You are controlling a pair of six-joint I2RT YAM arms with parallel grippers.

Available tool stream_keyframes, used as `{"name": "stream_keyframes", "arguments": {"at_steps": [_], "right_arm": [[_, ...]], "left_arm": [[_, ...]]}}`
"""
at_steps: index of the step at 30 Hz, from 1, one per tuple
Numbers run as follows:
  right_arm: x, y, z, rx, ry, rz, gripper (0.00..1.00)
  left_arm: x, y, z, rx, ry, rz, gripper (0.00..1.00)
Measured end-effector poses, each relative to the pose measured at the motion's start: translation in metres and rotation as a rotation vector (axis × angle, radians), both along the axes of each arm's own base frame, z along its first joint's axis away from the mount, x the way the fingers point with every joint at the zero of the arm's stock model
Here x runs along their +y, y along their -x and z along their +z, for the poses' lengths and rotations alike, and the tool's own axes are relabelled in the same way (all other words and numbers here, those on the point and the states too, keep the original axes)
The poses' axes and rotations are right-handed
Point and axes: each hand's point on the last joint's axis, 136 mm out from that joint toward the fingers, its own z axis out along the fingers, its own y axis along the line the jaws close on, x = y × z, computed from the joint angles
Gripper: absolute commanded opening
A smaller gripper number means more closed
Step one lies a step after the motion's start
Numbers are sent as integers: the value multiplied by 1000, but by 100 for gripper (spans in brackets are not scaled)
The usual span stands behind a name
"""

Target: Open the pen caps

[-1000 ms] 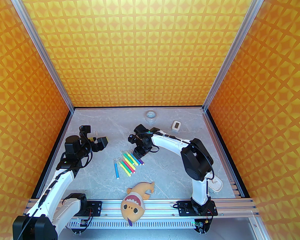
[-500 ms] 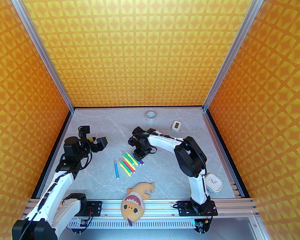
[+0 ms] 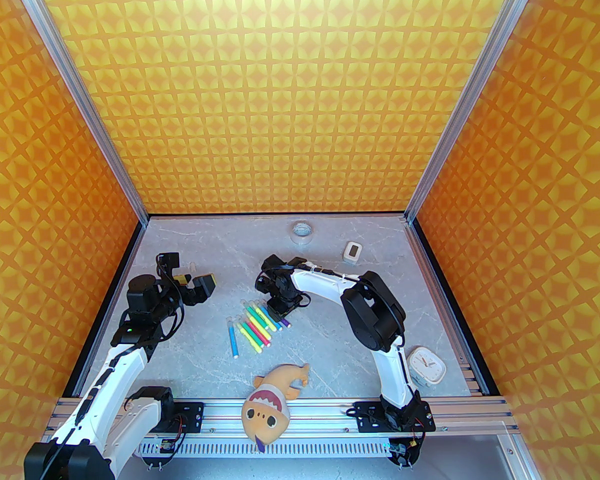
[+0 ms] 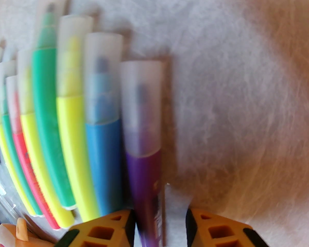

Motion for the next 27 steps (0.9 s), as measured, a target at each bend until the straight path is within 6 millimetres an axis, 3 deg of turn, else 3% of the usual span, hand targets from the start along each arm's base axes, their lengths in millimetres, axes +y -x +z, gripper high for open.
{"name": "stream_keyframes", "arguments": {"at_steps": [16, 27], "right_arm": [[-3, -6, -4, -48, 152, 4, 31], [-1, -4, -5, -83, 221, -12, 20]], "left_arm": [[0, 3, 2, -11, 3, 1, 97], [0, 3, 2, -14, 3, 1, 96]]}}
